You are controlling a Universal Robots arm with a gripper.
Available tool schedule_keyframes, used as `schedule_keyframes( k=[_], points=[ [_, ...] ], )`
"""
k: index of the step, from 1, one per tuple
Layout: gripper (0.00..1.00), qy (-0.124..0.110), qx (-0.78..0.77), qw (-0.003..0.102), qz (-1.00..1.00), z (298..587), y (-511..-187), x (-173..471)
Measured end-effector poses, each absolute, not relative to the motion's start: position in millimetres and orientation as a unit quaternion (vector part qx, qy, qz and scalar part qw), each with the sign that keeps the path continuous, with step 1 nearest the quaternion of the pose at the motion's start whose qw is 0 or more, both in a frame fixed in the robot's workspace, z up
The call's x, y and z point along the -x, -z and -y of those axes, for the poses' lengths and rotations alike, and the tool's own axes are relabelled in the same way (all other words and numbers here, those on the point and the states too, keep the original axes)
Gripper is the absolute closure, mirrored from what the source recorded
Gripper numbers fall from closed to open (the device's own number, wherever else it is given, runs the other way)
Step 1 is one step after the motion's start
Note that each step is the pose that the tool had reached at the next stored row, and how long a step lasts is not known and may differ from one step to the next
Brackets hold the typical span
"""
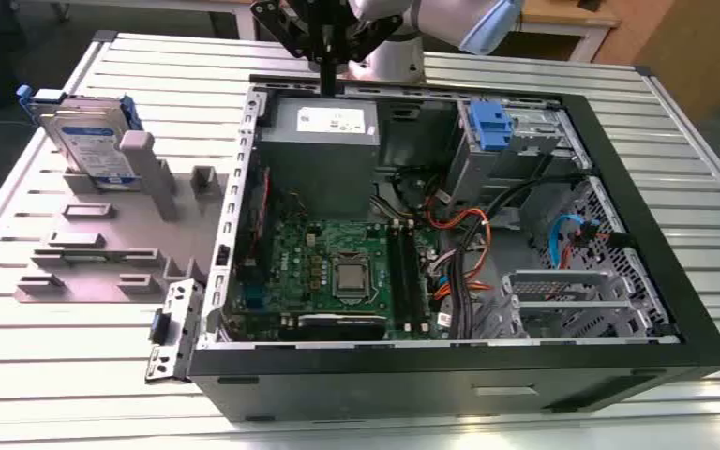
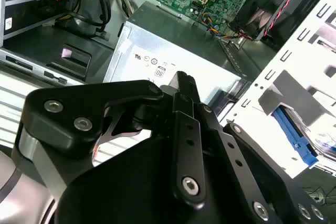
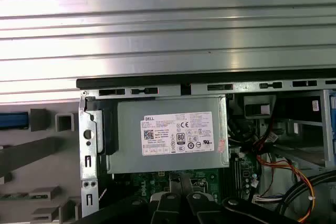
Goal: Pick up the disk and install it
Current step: 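Reach for the disk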
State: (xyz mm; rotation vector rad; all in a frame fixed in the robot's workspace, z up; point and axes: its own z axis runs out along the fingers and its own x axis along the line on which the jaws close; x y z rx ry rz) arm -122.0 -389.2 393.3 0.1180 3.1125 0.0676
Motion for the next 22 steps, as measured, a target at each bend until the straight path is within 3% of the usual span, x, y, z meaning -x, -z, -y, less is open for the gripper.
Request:
schedule_keyframes(
  k=[22],
  points=[
    [0.89,-0.022,-0.038,0.013,-0.999,389.1,-393.3,129.5]
  ],
)
